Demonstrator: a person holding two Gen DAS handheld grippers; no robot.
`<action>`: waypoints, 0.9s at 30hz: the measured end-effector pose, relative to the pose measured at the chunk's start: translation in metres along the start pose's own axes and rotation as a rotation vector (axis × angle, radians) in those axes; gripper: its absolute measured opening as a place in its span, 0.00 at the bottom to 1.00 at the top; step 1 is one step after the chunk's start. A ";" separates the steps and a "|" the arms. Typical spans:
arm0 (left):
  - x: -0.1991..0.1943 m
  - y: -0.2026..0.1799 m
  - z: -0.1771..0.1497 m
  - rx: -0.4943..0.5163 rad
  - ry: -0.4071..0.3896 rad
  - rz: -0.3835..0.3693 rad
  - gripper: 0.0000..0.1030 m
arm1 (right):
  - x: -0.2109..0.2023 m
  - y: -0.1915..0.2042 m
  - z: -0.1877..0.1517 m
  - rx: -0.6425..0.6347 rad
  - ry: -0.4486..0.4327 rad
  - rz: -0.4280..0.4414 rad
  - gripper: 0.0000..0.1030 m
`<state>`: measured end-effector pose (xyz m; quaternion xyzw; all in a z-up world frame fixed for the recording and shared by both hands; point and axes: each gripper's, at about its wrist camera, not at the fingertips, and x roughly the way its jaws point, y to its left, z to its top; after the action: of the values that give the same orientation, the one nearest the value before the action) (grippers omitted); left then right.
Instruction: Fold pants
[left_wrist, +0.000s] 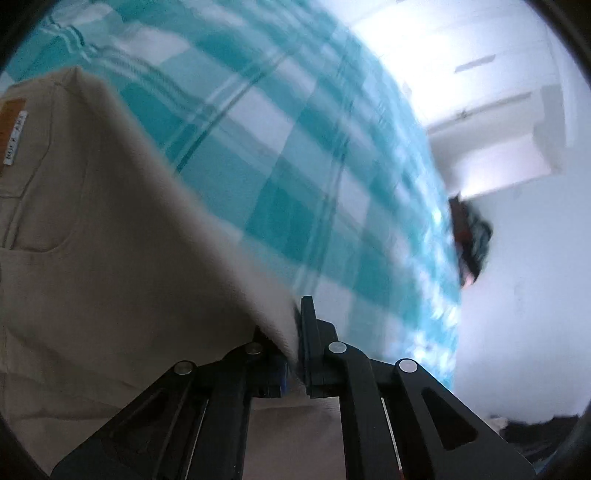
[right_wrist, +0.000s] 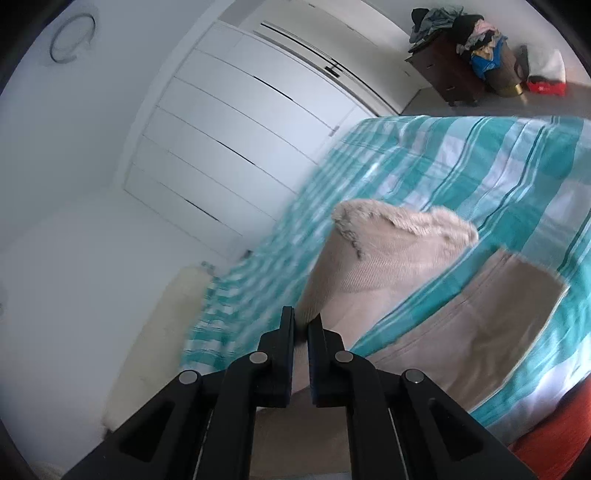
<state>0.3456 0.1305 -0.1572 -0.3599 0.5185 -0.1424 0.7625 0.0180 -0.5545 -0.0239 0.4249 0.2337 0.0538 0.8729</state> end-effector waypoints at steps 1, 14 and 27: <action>-0.016 -0.007 -0.002 -0.009 -0.043 -0.045 0.04 | 0.006 0.000 0.007 -0.010 0.012 -0.019 0.06; -0.114 0.033 -0.170 0.057 -0.062 -0.107 0.05 | 0.031 0.007 0.082 -0.177 0.042 -0.018 0.06; -0.084 0.052 -0.213 0.018 0.024 -0.025 0.04 | 0.039 -0.156 -0.003 0.041 0.218 -0.426 0.06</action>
<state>0.1117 0.1310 -0.1784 -0.3580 0.5218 -0.1610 0.7574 0.0345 -0.6397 -0.1591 0.3752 0.4120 -0.0909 0.8253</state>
